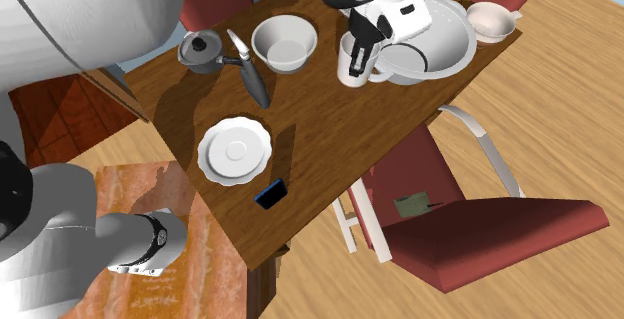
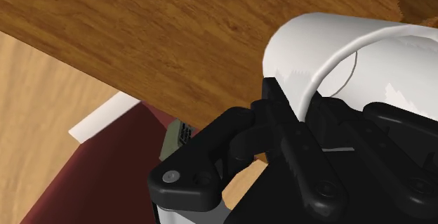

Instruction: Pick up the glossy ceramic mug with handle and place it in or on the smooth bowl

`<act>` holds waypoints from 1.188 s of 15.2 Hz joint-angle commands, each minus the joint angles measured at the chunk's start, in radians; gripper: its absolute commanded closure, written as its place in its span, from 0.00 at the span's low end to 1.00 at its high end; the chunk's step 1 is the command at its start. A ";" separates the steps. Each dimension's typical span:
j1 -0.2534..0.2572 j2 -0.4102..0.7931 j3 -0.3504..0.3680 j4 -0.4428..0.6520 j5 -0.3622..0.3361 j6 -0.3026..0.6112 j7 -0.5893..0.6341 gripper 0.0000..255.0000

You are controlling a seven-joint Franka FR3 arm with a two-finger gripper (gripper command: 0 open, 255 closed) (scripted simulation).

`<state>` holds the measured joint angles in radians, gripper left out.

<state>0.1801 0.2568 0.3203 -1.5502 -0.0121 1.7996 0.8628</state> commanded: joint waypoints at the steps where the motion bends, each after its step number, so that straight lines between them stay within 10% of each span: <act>1: 0.025 -0.025 0.017 -0.028 0.003 0.006 0.043 1.00; 18: 0.286 0.056 0.146 0.096 -0.069 -0.032 0.433 1.00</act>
<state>0.4509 0.2990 0.4616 -1.4747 -0.0726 1.7748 1.2753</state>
